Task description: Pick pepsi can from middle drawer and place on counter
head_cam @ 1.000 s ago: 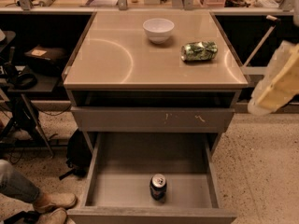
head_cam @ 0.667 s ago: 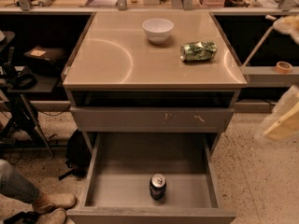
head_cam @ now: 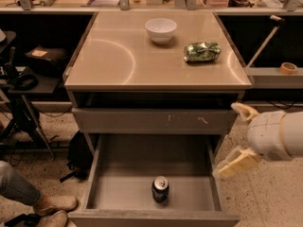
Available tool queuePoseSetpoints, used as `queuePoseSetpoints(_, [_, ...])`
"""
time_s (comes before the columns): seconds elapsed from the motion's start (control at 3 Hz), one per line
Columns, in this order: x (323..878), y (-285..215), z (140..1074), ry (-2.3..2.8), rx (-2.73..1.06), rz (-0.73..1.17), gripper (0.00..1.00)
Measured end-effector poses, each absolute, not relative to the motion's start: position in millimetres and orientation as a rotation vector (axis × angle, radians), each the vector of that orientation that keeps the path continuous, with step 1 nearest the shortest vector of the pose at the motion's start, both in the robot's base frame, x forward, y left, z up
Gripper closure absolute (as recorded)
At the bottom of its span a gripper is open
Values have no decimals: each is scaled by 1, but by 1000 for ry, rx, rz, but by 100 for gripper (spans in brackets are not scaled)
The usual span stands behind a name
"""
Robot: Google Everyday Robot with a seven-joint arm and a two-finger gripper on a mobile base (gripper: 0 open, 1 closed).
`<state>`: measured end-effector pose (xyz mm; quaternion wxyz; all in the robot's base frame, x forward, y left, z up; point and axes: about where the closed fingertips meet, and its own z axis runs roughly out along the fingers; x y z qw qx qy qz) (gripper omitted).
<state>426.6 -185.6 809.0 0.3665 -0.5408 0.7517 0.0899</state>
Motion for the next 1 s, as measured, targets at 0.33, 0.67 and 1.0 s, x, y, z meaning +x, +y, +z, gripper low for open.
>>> queuePoseSetpoints(0.33, [439, -179, 777, 1942, -1307, 362, 0])
queuePoseSetpoints(0.67, [439, -179, 777, 1942, -1307, 363, 0])
queuePoseSetpoints(1.0, [433, -177, 753, 1917, -1247, 453, 0])
